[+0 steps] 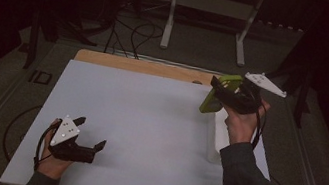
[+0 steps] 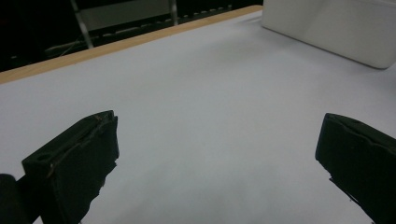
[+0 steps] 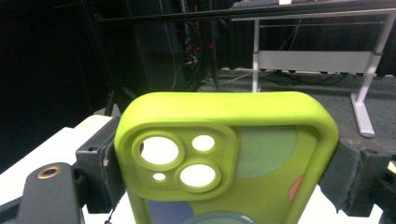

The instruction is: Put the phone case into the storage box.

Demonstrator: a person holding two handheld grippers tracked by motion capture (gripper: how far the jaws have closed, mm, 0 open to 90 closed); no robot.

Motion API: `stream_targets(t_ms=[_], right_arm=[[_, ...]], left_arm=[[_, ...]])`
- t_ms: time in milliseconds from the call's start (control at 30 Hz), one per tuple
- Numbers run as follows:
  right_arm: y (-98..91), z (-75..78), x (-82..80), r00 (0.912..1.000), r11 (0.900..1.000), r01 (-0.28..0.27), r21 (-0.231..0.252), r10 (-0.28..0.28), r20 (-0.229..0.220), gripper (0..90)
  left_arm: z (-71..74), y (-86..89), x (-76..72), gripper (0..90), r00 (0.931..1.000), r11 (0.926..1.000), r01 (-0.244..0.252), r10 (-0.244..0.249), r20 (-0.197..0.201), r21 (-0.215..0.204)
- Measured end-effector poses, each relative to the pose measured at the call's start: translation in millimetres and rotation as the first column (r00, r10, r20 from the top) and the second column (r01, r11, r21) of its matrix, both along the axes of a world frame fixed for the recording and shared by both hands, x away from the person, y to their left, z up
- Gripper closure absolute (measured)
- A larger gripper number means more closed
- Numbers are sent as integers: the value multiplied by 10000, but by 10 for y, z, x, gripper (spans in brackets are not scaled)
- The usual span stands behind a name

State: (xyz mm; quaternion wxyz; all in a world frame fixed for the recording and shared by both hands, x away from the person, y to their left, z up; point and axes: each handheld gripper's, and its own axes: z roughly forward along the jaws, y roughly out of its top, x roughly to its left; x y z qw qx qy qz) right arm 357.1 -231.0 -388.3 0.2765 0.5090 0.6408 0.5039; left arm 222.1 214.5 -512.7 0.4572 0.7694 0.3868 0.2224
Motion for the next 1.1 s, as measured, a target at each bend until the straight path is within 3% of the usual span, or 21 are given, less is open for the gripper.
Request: stream_targets(t_ms=[467,1100], right_arm=[[-46,21,53,9997,9997,227,-62,-226,24,156],[-108,34,143,9982,9982,602,-65,-601,75,156]], left_arm=[[-20,131,-90,0,9998,9998,-216,216,12,54],[-96,299,-182,0,9971,9970,-751,754,136,-199]])
